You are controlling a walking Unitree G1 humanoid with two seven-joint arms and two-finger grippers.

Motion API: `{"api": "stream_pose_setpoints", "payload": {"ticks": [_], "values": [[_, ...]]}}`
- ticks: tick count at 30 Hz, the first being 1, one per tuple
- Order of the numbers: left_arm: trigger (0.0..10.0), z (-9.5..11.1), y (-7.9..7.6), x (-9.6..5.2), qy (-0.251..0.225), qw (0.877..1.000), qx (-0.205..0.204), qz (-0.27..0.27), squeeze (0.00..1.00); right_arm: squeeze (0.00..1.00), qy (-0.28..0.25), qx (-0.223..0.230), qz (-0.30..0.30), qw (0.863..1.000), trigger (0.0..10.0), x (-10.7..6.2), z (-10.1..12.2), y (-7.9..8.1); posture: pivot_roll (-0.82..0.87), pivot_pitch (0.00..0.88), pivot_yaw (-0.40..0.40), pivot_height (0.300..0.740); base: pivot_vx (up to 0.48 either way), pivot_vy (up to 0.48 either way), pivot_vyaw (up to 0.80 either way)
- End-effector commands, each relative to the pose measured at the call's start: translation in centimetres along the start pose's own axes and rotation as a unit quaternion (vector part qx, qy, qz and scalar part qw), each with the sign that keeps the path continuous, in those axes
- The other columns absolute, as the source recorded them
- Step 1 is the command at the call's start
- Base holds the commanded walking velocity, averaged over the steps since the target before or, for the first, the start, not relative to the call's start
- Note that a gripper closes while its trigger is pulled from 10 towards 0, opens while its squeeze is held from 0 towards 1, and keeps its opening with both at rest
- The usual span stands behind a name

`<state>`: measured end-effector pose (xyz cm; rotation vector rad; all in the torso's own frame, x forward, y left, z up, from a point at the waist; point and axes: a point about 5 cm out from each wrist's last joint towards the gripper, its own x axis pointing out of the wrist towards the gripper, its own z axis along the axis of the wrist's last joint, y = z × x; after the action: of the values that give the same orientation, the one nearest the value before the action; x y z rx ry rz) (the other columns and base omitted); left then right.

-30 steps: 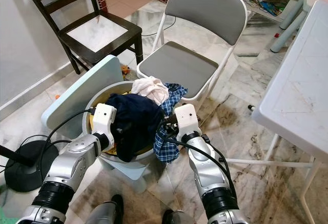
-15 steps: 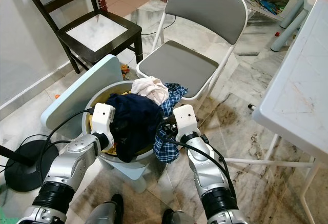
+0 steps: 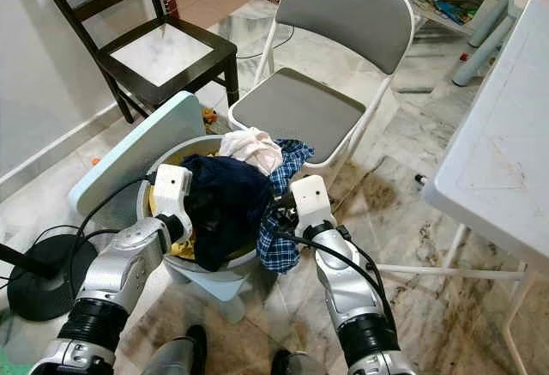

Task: Hang hanger

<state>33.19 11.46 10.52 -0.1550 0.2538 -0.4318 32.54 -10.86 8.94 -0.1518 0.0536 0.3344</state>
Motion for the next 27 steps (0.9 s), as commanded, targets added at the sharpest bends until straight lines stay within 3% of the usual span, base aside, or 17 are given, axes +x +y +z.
{"api": "stream_pose_setpoints", "payload": {"ticks": [1, 5, 12, 14, 15, 19, 25, 27], "values": [[0.0, 0.6, -0.2, 0.0, -0.015, 1.000, 0.002, -0.008, 0.00, 0.00, 0.009, 0.001, -0.003, 1.000, 10.0, -0.3, -0.5, -0.1, 0.16, 0.222, -0.078, 0.740, 0.000, 0.000, 0.00], [0.0, 1.4, -0.3, 0.0, -0.036, 0.999, -0.004, -0.014, 0.00, 0.00, 0.008, 0.003, -0.006, 1.000, 10.0, -0.3, -0.5, -0.1, 0.16, 0.222, -0.077, 0.740, 0.000, 0.000, 0.00], [0.0, 6.4, -1.1, 0.4, -0.132, 0.991, -0.006, -0.033, 0.00, 0.00, 0.006, 0.003, -0.009, 1.000, 10.0, -0.2, -0.4, -0.2, 0.16, 0.220, -0.077, 0.740, 0.000, 0.000, 0.00], [0.0, 6.9, -1.2, 0.4, -0.144, 0.989, -0.007, -0.035, 0.00, 0.00, 0.006, 0.003, -0.009, 1.000, 10.0, -0.2, -0.4, -0.2, 0.16, 0.219, -0.077, 0.740, 0.000, 0.000, 0.00], [0.0, 9.1, -1.8, 0.3, -0.187, 0.981, 0.001, -0.049, 0.00, 0.00, 0.002, 0.004, -0.013, 1.000, 10.0, -0.1, -0.2, -0.3, 0.16, 0.215, -0.079, 0.740, 0.000, 0.000, 0.00], [0.0, 12.6, -3.0, 0.1, -0.254, 0.964, 0.020, -0.074, 0.00, 0.00, -0.010, 0.005, -0.020, 1.000, 10.0, 0.2, 0.3, -0.4, 0.17, 0.210, -0.079, 0.740, 0.000, 0.000, 0.00], [0.0, 15.7, -4.5, -0.3, -0.306, 0.947, 0.034, -0.097, 0.00, 0.00, -0.016, 0.004, -0.028, 0.999, 10.0, 0.3, 0.5, -0.6, 0.17, 0.207, -0.078, 0.740, 0.000, 0.000, 0.00], [0.0, 17.6, -5.3, -0.8, -0.342, 0.933, 0.025, -0.109, 0.00, 0.00, -0.016, 0.004, -0.033, 0.999, 10.0, 0.3, 0.5, -0.7, 0.17, 0.203, -0.076, 0.740, 0.000, 0.000, 0.00]]}}
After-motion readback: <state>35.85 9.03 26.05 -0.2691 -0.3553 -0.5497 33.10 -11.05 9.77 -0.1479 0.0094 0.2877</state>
